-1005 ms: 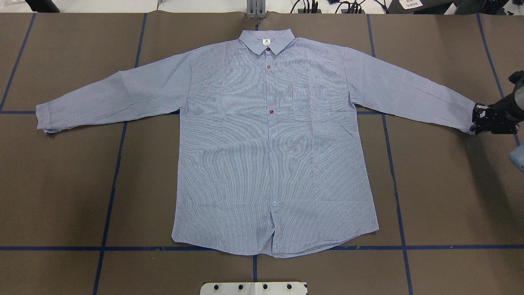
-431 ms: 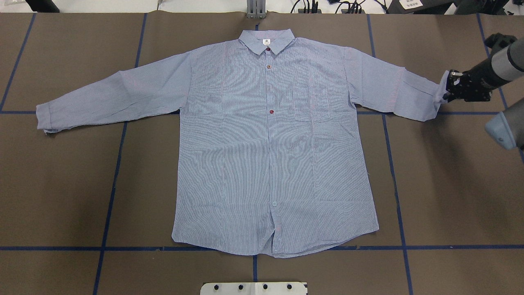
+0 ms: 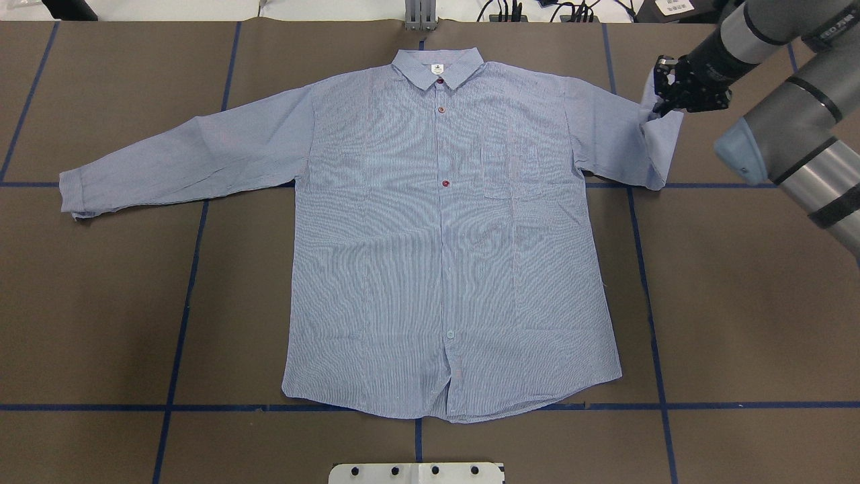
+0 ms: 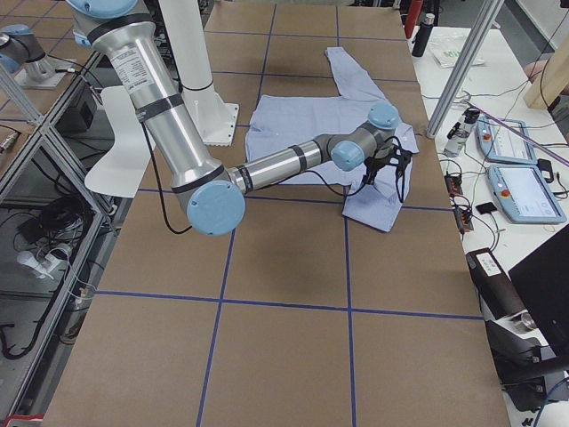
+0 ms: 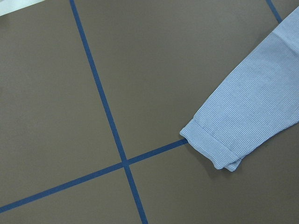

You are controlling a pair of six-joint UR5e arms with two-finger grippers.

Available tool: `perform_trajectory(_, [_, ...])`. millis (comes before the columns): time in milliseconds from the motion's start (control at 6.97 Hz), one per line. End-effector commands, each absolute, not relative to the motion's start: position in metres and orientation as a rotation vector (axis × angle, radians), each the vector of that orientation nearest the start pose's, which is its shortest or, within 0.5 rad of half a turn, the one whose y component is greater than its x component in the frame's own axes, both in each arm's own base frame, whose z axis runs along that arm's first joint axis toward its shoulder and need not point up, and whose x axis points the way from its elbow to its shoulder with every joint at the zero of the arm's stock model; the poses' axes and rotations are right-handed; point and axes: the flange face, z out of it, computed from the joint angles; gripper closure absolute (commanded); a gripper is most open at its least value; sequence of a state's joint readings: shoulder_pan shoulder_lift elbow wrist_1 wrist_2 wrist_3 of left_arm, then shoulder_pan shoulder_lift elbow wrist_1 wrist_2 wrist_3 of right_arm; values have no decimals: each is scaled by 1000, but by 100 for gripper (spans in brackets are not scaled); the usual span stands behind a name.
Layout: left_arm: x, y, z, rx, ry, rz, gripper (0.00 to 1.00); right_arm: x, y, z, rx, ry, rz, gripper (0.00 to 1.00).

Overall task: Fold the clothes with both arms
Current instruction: 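Carry the cuff with the right gripper across onto the shirt chest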

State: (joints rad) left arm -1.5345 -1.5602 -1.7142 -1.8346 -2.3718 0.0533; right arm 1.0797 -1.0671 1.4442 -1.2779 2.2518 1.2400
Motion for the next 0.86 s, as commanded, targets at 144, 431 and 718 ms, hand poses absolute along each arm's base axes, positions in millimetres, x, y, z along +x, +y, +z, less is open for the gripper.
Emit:
perform_trajectory(144, [-44, -505, 560, 385, 789, 243, 0, -407, -624, 272, 15, -925, 452, 100])
perform_trajectory(431, [-43, -505, 558, 385, 801, 245, 0, -466, -626, 216, 19, -948, 461, 100])
perform_trajectory(718, [-43, -501, 546, 404, 799, 252, 0, -502, -615, 182, 57, -956, 436, 100])
